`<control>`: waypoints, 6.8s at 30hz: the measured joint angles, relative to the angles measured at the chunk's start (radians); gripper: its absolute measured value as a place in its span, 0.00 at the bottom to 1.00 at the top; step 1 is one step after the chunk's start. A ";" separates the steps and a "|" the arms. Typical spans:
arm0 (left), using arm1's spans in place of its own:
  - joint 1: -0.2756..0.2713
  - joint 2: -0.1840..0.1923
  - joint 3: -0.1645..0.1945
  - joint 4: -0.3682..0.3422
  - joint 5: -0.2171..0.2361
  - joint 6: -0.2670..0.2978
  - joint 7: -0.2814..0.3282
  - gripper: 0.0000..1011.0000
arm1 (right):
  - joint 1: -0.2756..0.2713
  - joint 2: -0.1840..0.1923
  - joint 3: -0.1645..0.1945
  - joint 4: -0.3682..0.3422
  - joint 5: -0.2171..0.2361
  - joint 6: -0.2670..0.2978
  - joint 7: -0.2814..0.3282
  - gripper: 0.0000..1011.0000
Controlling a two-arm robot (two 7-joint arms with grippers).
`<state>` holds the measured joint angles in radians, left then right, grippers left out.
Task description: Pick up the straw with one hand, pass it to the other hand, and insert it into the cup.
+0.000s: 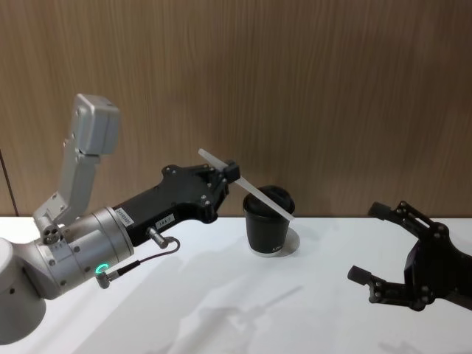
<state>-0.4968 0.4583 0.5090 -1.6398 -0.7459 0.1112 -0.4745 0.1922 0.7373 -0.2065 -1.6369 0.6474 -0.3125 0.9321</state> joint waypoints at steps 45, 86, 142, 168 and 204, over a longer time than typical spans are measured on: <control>-0.137 -0.030 0.117 0.002 0.458 0.242 0.357 0.01 | 0.000 0.000 0.000 0.000 0.000 0.000 0.000 0.99; -0.245 -0.101 0.068 0.074 0.338 0.358 0.152 0.01 | 0.000 0.000 0.000 0.000 0.000 0.000 0.000 0.99; -0.287 -0.183 0.087 0.215 0.407 0.308 0.104 0.01 | 0.000 0.000 0.000 0.000 0.000 0.000 0.000 0.99; -0.281 -0.204 0.070 0.234 0.422 0.314 0.099 0.01 | 0.000 0.000 0.000 0.000 0.000 0.000 0.000 0.99; -0.297 -0.229 0.051 0.282 0.400 0.358 0.057 0.39 | 0.000 0.000 0.000 0.000 0.000 0.000 0.000 0.99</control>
<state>-0.7935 0.2294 0.5602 -1.3577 -0.3464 0.4697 -0.4171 0.1922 0.7374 -0.2064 -1.6369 0.6474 -0.3126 0.9321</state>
